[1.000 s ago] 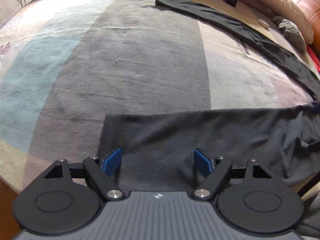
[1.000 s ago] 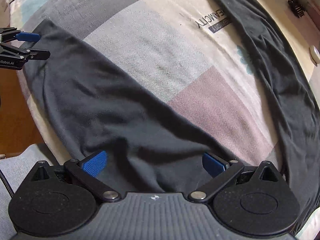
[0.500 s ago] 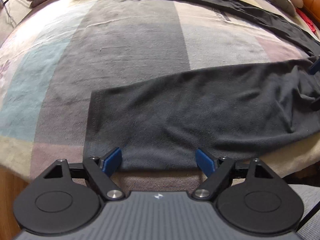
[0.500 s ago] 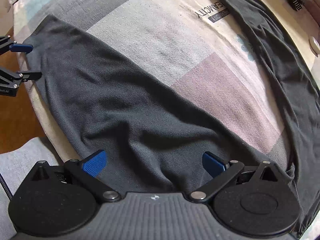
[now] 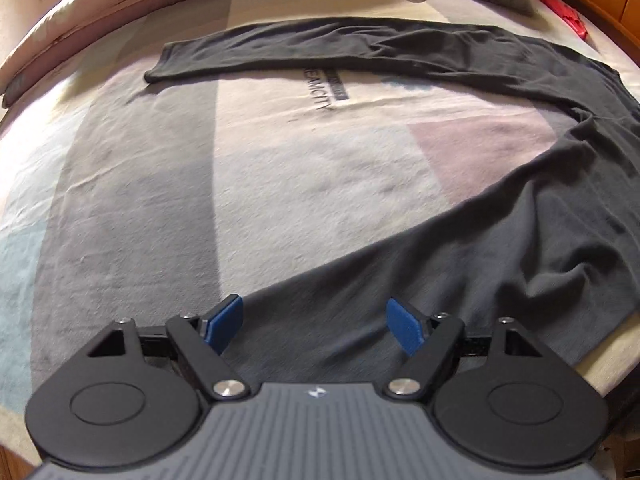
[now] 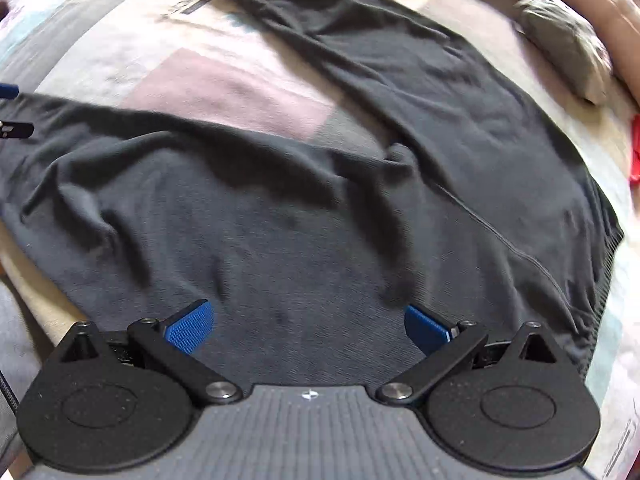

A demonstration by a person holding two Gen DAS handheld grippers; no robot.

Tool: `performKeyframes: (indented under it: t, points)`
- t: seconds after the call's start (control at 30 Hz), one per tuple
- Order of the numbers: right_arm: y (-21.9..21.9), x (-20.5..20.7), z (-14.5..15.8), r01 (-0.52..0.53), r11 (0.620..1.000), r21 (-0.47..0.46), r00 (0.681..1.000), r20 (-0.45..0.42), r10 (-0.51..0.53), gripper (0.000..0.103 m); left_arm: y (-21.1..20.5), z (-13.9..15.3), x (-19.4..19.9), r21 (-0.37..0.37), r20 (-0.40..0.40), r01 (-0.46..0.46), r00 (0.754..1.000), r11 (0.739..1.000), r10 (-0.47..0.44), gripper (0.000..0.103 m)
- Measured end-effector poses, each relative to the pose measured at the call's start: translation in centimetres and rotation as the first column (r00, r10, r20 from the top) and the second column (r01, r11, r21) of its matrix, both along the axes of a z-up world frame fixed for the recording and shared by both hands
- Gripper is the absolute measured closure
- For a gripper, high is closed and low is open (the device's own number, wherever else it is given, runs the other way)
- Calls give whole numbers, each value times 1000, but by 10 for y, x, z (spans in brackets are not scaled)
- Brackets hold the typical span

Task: Fold clothes

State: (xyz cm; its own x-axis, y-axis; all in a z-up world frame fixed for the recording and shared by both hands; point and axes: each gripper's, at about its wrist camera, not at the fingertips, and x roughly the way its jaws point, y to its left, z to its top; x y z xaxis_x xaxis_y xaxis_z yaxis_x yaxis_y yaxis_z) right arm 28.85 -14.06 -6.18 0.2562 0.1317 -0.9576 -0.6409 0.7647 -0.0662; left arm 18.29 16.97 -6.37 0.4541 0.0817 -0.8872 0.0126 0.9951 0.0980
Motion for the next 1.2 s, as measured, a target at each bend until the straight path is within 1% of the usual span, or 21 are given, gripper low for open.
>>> performKeyframes:
  t: [0.1,0.17,0.23,0.27,0.3,0.33,0.37,0.47,0.5,0.6,0.67,0.77,0.87,0.97,1.1,1.13,1.2]
  points:
    - [-19,8,-6,98,995,27,995,24,-99,0,-28,-4,15,-11,-4,89,996,996,-89,25]
    - [-28,11,-14,132,990,40,991,34,-133,0,-45,-8,23,-13,-18,141,990,990,-142,25]
    - [-37,11,-27,149,988,33,988,25,-150,0,-58,-17,28,-4,-53,176,983,984,-176,25]
    - [-43,10,-32,171,984,40,985,4,-171,0,-61,-21,30,4,-69,182,981,983,-181,23]
    - [-50,10,-38,198,979,51,980,-22,-197,0,-59,-23,31,-4,-77,169,983,986,-169,19]
    - [-59,8,-39,235,969,77,972,-41,-232,0,-56,-24,33,-23,-80,150,985,988,-151,19]
    - [-64,6,-39,247,965,82,969,-50,-244,0,-51,-23,35,-37,-89,126,988,991,-129,19]
    - [-72,2,-34,238,969,66,970,-63,-234,0,-44,-12,44,-18,-76,97,992,995,-98,24]
    - [-74,2,-31,241,968,72,970,-58,-238,0,-42,-8,49,-14,-67,98,993,995,-99,24]
    - [-79,8,-22,266,959,99,964,-4,-267,0,-42,0,72,-19,-30,122,992,992,-122,24]
    - [-80,17,-20,293,950,111,954,29,-298,0,-49,3,92,-48,1,164,986,985,-164,24]
    - [-82,28,-17,333,932,146,937,58,-344,0,-80,-2,107,-68,24,257,966,964,-256,24]
    - [-83,36,-14,363,913,187,922,70,-380,0,-114,-8,120,-81,45,352,936,933,-349,24]
    - [-82,36,-16,358,911,204,922,78,-380,0,-148,-13,133,-93,67,443,896,892,-438,24]
    - [-82,33,-22,350,911,219,923,82,-375,0,-193,-21,151,-105,98,558,830,823,-550,24]
    - [-82,33,-23,348,911,223,924,83,-374,0,-194,-23,152,-102,98,563,826,820,-554,24]
    - [-83,32,-27,348,910,226,924,82,-374,0,-186,-25,150,-89,90,544,839,835,-537,20]
